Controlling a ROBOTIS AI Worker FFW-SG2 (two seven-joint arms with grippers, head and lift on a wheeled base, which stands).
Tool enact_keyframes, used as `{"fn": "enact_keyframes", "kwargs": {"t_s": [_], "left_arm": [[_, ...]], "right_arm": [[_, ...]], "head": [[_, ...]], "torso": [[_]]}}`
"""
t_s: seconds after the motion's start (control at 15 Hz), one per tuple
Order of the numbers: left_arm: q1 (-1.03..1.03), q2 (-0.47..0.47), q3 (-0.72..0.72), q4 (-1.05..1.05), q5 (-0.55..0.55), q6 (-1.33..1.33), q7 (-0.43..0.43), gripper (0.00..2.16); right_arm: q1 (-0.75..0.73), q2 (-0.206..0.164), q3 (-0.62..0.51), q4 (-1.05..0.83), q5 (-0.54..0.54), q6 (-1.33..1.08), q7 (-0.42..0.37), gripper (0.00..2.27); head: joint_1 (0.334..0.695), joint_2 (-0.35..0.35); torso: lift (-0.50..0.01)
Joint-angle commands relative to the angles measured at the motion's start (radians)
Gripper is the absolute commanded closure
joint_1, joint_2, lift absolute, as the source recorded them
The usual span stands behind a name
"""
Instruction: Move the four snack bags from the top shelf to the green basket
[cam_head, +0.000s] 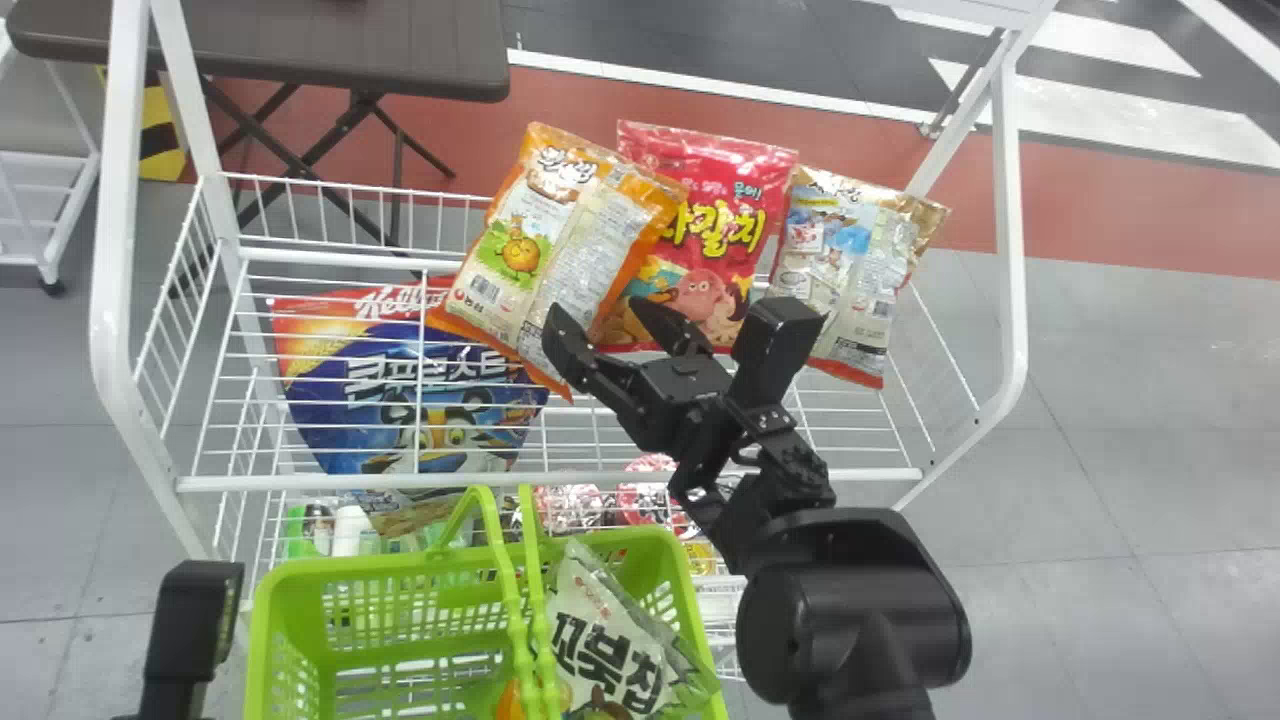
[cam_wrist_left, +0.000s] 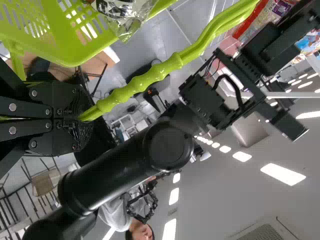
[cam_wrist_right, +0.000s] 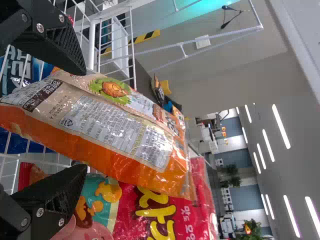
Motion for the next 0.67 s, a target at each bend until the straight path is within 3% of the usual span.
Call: {"fn": "enact_keyframes", "kwargs": {"t_s": [0.0, 0.07, 0.13, 0.27, 0.4, 0.6], "left_arm": [[-0.010, 0.004, -0.001, 0.005, 0.009, 0.003, -0.002, 2.08], [-0.011, 0.004, -0.001, 0.008, 0.010, 0.003, -0.002, 2.08], [-0.011, 0.004, -0.001, 0.008, 0.010, 0.003, -0.003, 2.08], [-0.011, 0.004, -0.001, 0.008, 0.012, 0.006, -0.003, 2.08], [-0.010, 0.007, -0.002, 0.003, 0.016, 0.015, -0.003, 2.08], [-0.008, 0.007, -0.007, 0.000, 0.016, 0.015, -0.003, 2.08]], "right_arm": [[-0.049, 0.000, 0.013, 0.040, -0.011, 0.025, -0.002, 0.19], [-0.068, 0.000, 0.022, 0.048, -0.008, 0.056, -0.012, 0.23], [-0.078, 0.000, 0.037, 0.049, 0.002, 0.077, -0.014, 0.60], [-0.072, -0.001, 0.054, 0.022, 0.013, 0.114, -0.014, 1.81], [-0.062, -0.006, 0.063, -0.003, 0.039, 0.117, -0.011, 2.00], [-0.045, -0.015, 0.048, -0.043, 0.048, 0.114, 0.006, 2.07]], "head": [[0.695, -0.265], [0.695, -0.257], [0.695, -0.250], [0.695, -0.227], [0.695, -0.212], [0.695, -0.210]], "torso": [[0.000], [0.000], [0.000], [0.000], [0.000], [0.000]]}}
